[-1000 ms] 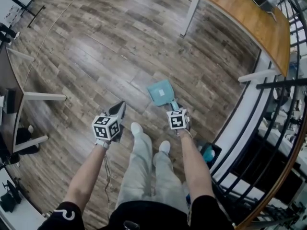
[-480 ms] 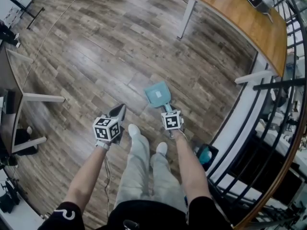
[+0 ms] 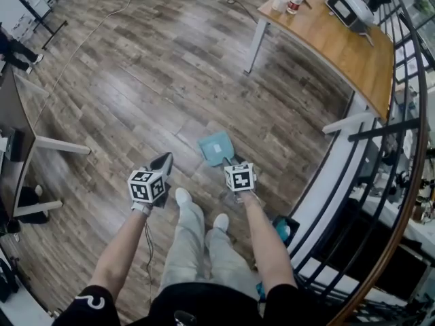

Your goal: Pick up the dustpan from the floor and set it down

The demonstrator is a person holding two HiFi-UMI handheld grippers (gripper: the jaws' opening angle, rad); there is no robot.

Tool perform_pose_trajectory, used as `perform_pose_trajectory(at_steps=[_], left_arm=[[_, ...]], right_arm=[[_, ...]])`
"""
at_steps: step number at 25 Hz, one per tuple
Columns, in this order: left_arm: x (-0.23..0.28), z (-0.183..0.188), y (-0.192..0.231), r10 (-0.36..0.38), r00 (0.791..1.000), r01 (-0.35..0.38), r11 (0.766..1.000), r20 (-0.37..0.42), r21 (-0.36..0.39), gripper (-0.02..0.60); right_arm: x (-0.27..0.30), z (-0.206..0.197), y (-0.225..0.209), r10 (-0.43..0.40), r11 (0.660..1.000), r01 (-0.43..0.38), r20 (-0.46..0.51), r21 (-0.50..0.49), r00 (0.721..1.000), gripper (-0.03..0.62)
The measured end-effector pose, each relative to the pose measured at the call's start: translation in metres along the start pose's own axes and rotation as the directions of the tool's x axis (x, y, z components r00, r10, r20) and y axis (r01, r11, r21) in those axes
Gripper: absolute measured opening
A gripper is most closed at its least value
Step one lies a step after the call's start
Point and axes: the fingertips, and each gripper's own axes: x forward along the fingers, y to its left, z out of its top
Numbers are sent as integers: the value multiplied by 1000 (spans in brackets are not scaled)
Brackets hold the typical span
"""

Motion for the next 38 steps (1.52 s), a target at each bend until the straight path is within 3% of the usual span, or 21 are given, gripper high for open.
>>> perform_pose_trajectory(at_steps=[4,11,15,23,38], left_arm=[[-17,25,-18,8,1000,-9,1000,31,16,-3],[-58,70,-67,-9,994,2,998,107,65,-3],[-80,96,-100,-44,987,31,996,157,82,-3],[-125,132,-145,-38,969,21,997,243,73,-3],[-178,151,-202,-65,952,21,989,300,148,-3]], right_arm=[[-38,34,-7,11,1000,-11,58,7,998,156],[-125,86,-9,-3,1000,4,180,-5,984,29],[-176,117,-9,25,1000,-28,254,11,967,-3],[-265,159,1,94,995,-83,345,-49,934,-5],[-363,170,16,126,988,-76,433,-132,892,-5]])
